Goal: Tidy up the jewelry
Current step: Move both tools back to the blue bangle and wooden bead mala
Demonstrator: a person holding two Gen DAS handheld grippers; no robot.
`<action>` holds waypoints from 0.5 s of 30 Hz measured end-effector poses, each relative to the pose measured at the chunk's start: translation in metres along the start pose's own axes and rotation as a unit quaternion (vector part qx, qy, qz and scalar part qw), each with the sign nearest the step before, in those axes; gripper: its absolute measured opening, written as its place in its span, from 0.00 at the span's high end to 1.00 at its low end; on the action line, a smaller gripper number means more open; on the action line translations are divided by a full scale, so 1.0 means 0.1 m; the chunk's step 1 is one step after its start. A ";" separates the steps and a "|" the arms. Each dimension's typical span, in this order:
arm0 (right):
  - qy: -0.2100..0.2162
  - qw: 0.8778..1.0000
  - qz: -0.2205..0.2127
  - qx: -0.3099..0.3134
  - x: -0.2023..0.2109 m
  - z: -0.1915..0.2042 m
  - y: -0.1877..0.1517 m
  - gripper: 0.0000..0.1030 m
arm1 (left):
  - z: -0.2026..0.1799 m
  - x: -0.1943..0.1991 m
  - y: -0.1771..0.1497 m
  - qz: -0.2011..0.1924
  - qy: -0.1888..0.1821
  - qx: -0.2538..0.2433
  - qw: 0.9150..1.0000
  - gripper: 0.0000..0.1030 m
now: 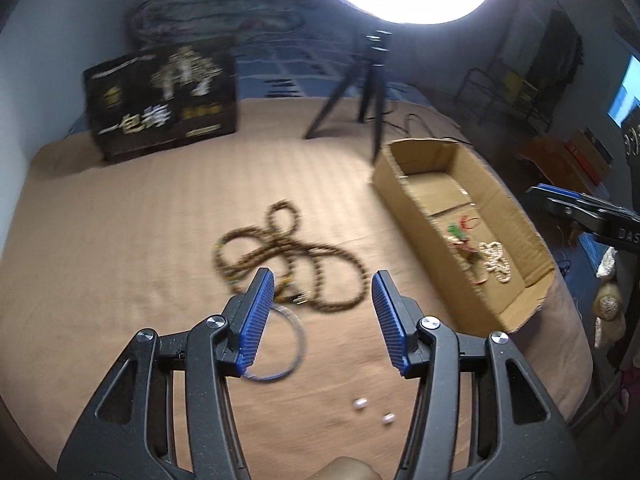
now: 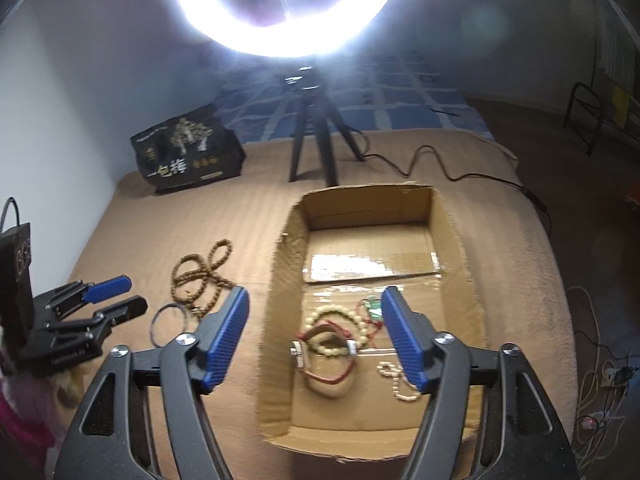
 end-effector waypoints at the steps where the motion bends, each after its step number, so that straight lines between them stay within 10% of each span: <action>1: 0.002 1.000 0.001 0.002 -0.02 0.03 0.00 0.30 | 0.09 0.01 -0.03 0.001 0.003 0.007 1.000 0.49; 15: 0.036 0.997 0.047 0.053 -0.49 0.70 0.07 0.29 | 0.70 -0.12 -0.38 0.030 0.017 0.045 0.998 0.49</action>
Point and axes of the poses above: each gripper's, at about its wrist camera, not at the fingertips, and x roughly against the way its jaws point, z to its left, y to its top, the point moved 6 cm from there along -x, roughly the way its jaws point, and after that the axes turned 3 degrees about z, right-handed, at the moved point
